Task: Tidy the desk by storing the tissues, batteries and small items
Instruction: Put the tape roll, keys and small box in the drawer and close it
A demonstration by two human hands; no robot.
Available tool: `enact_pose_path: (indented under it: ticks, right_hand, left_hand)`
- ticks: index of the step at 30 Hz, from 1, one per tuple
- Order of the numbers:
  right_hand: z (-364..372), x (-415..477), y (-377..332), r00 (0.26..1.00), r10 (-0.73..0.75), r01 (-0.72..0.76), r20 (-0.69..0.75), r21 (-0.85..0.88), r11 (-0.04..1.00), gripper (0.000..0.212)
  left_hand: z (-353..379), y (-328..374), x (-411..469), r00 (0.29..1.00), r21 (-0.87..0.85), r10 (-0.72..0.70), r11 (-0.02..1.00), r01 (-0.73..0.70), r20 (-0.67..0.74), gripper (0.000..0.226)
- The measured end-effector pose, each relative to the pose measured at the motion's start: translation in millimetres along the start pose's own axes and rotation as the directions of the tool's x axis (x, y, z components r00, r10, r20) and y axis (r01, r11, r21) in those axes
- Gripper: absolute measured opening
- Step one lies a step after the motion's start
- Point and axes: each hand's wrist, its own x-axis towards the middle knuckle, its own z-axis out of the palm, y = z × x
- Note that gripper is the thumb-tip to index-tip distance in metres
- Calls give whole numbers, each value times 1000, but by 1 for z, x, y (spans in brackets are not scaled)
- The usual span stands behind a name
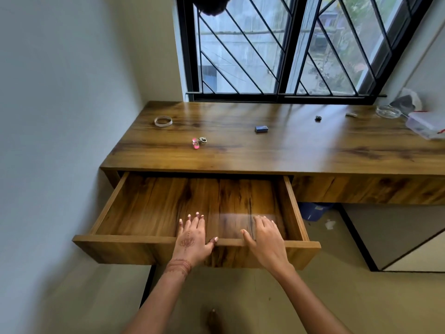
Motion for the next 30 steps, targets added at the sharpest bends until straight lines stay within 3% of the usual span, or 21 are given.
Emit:
enact_pose_path:
  ticks: [10,25,30]
  right_hand:
    - [-16,154,1,994,66,-60,-83,74,995,54]
    - [4,406,63,946,325,-324,-12,36,945,55]
    - [20,444,77,913,407,-404,-33,65,912,63]
  left_hand:
    - [-43,-2,139,997,-65,-17,998,12,-77,72]
    - [-58,-59,360,972,-174,-54,985,14,-230,51]
    - [-42,-65,379,906,-222,-28,972,-74,-423,33]
